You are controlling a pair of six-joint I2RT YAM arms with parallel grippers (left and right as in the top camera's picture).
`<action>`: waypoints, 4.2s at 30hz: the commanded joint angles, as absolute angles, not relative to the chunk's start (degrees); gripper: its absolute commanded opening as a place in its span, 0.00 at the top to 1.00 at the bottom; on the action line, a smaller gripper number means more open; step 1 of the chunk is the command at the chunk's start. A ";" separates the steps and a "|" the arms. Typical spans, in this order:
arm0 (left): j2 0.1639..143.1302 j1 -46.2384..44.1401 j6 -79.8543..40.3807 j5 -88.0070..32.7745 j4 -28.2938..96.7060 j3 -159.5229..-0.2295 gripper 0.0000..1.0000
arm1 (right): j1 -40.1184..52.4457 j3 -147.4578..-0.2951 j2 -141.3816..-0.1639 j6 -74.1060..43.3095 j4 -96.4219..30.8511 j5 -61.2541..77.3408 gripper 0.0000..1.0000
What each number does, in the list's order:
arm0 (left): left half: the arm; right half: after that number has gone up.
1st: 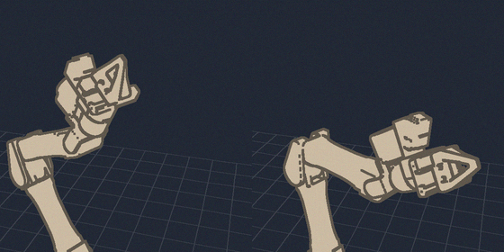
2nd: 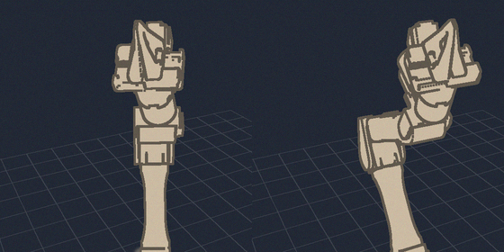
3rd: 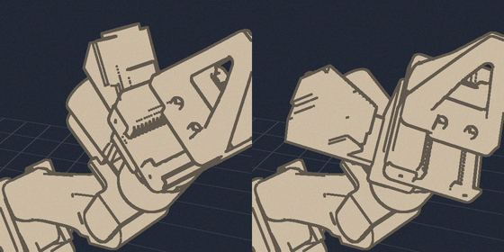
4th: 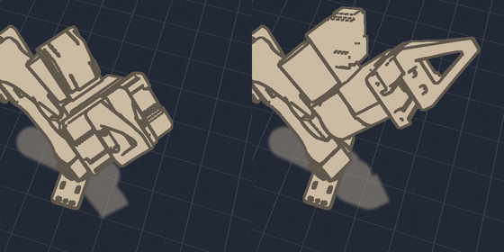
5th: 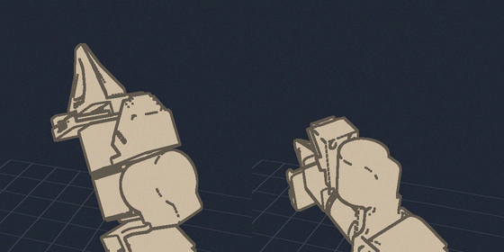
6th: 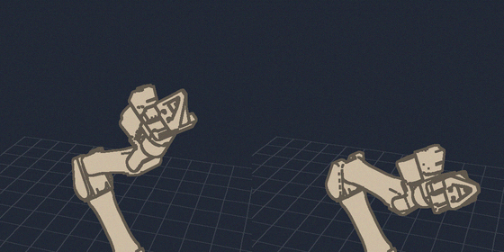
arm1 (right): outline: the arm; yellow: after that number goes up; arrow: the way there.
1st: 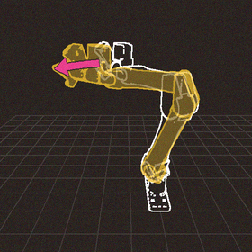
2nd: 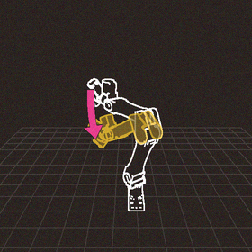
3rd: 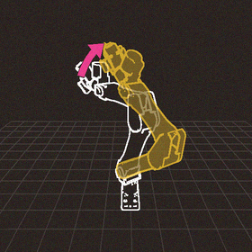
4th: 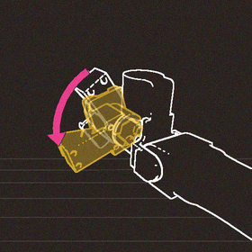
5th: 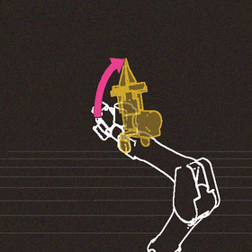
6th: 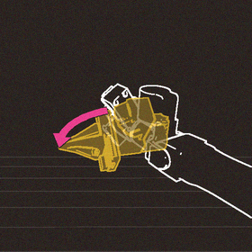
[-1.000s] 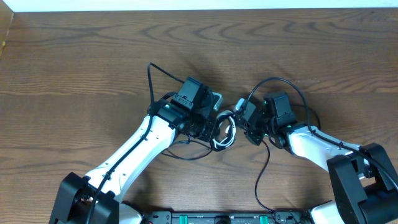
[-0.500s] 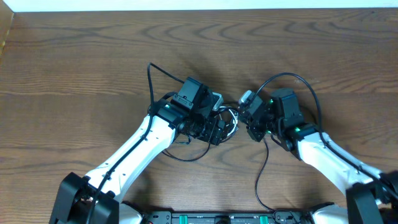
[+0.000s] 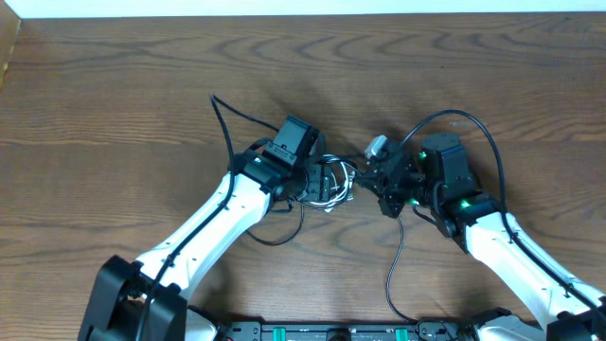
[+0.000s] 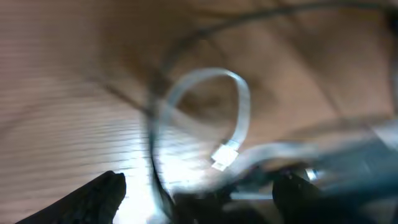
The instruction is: Untangle cables
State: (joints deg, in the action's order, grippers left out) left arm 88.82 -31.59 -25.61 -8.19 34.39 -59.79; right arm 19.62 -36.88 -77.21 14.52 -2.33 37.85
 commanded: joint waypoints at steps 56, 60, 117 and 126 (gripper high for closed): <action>101.06 -24.75 -22.09 -3.97 33.52 -59.35 0.24 | -0.95 -36.75 -75.88 -3.16 -7.51 46.06 0.73; 101.10 -24.75 -22.09 -0.47 33.71 -59.35 0.29 | -0.43 -36.75 -75.88 -3.16 -7.81 46.70 0.75; 103.07 0.80 -10.28 -72.95 28.21 -59.96 0.92 | 38.94 -36.75 -80.88 -22.74 11.09 22.44 0.37; 103.07 -0.58 -10.33 -73.12 28.21 -59.96 0.92 | 41.69 -36.75 -86.19 -18.96 14.41 13.89 0.32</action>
State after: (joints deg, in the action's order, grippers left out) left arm 102.80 -0.36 -11.68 -70.74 28.10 -59.59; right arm 41.12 -36.86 -83.99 -21.76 14.02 19.20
